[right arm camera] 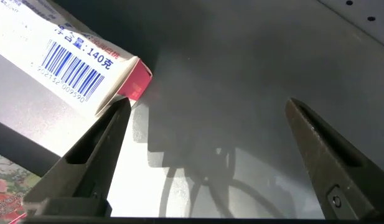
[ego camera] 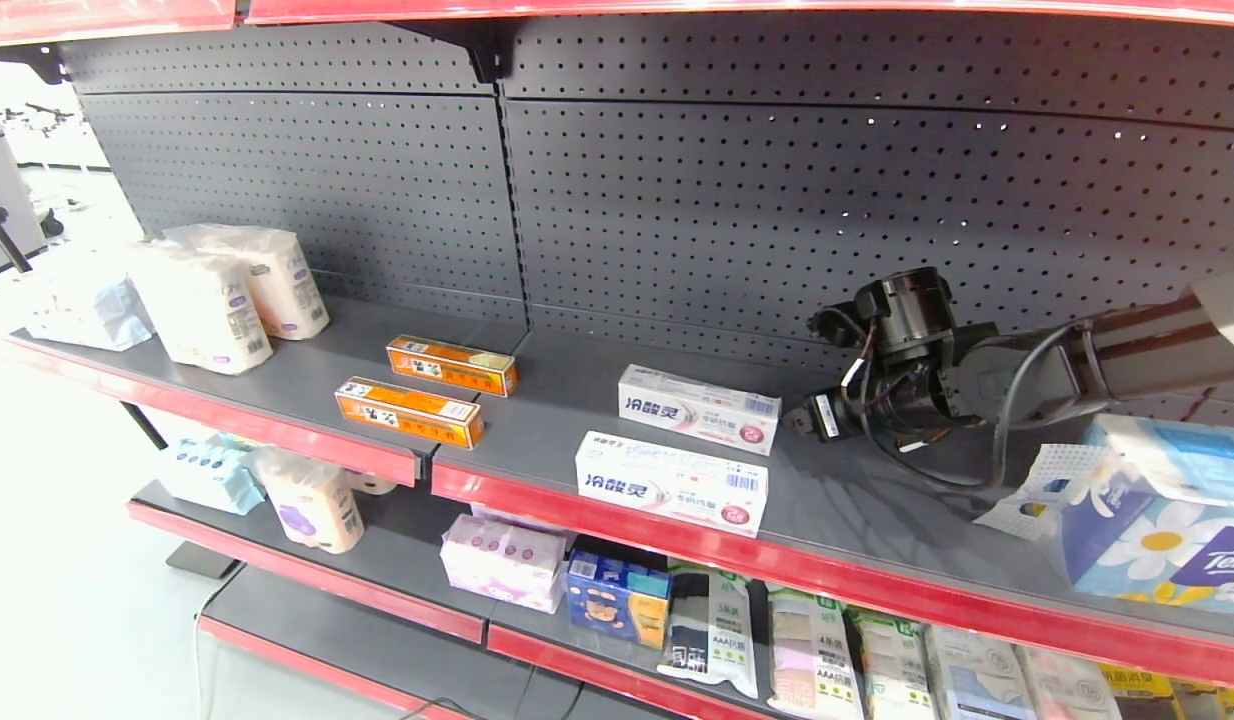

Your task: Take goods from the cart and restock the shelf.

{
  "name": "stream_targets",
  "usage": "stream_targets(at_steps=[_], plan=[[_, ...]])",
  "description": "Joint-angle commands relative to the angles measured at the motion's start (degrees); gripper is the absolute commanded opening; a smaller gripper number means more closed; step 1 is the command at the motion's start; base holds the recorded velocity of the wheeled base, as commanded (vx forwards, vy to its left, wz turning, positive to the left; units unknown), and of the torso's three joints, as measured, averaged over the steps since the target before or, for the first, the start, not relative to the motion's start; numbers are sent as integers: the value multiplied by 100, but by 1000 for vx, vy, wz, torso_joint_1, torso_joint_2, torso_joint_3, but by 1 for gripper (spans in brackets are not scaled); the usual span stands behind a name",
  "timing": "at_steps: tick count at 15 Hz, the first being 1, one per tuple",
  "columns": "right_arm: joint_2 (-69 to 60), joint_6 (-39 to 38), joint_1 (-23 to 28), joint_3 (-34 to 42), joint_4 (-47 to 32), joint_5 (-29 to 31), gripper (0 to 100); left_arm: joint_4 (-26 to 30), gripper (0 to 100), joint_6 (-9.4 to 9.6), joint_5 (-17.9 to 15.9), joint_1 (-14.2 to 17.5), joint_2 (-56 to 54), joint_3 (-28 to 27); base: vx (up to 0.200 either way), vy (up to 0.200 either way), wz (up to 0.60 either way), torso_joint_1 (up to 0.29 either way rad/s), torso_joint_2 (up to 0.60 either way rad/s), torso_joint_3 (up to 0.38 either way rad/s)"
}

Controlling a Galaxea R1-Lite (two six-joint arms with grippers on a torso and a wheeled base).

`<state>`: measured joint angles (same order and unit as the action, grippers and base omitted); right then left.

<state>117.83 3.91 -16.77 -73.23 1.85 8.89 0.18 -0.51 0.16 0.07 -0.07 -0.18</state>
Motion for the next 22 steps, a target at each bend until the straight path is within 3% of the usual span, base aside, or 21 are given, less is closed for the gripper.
stream_targets(at_steps=[1, 22], plan=[[29, 4, -1, -16, 34, -1, 100, -1, 100, -2, 2, 1, 7, 1, 0, 0, 0, 0, 0, 0], [126, 13, -89, -86, 131, -1, 100, -1, 100, -2, 2, 1, 7, 1, 0, 0, 0, 0, 0, 0]])
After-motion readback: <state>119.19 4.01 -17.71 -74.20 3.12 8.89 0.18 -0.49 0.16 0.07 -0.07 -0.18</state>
